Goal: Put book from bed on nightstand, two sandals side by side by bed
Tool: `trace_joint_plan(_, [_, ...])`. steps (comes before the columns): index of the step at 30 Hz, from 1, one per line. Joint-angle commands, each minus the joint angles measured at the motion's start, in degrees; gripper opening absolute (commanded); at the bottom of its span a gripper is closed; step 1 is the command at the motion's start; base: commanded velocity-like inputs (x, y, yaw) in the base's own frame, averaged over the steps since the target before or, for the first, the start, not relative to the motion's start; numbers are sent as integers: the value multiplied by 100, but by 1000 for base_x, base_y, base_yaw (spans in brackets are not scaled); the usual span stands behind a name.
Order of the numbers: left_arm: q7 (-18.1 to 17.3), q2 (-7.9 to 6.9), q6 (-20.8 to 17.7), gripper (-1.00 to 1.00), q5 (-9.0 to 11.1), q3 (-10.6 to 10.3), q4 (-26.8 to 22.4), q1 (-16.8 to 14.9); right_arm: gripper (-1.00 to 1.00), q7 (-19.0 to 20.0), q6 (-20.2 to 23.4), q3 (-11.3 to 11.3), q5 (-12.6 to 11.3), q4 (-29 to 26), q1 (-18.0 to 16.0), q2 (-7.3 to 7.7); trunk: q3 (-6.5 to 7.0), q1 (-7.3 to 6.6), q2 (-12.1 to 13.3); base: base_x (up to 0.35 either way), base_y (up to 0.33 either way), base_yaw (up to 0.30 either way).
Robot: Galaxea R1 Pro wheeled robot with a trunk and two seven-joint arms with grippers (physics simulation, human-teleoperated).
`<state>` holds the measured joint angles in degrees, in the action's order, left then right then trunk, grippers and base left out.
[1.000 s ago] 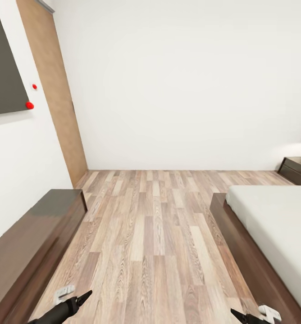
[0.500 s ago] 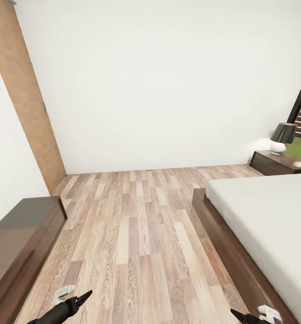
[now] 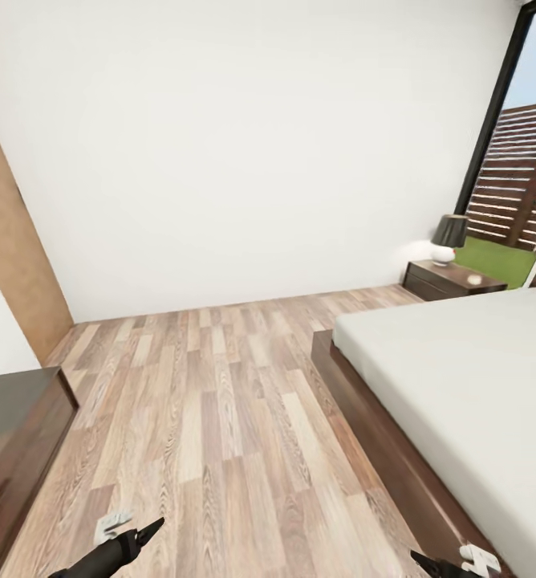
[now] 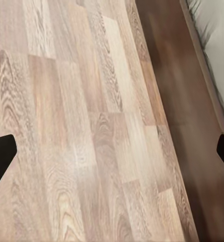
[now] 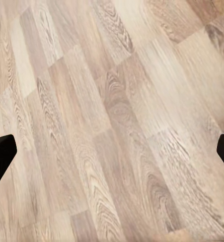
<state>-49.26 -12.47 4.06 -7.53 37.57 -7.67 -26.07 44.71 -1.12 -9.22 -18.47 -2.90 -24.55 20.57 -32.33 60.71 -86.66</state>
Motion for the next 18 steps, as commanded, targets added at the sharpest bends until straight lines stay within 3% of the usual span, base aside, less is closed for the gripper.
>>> trace_joint_plan(1, [-14,-1,42,100,-60,40,3,-3,100,19,-11,-45,38,9,-6,0,-6,0,-3,62,37,-284])
trace_joint_plan(9, [-14,-1,42,100,-63,39,3,-3,100,13,-11,-45,51,9,-6,0,-6,0,-3,166,126,-284])
trace_joint_plan(18, [-14,-1,42,100,-60,39,3,-3,100,4,-11,-45,61,9,-6,0,-6,0,-3,56,33,-284])
